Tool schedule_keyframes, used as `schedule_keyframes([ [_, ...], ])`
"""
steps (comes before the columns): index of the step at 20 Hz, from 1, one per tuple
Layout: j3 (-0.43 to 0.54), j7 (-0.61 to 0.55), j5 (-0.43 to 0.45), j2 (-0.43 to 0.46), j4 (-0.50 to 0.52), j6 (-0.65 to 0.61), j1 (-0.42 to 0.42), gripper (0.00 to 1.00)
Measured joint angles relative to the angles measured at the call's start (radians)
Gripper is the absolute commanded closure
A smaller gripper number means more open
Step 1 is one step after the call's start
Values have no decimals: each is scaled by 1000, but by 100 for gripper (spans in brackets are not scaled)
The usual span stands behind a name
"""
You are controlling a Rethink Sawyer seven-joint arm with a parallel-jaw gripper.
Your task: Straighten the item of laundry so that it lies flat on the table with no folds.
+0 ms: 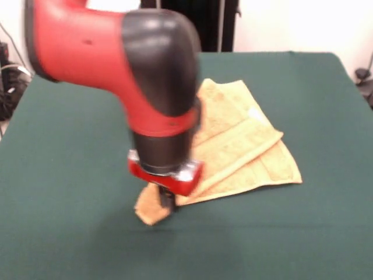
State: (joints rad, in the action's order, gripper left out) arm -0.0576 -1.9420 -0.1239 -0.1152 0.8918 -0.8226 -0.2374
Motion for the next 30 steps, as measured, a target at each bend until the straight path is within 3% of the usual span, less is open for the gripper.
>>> schedule_keyframes([
  [9, 88, 41, 109, -114, 158, 0, -235, 100],
  [13, 123, 71, 155, -151, 221, 10, -292, 100],
  [20, 194, 87, 250, -200, 315, 88, -349, 100],
  [30, 280, 87, 334, -232, 375, 143, -388, 100],
])
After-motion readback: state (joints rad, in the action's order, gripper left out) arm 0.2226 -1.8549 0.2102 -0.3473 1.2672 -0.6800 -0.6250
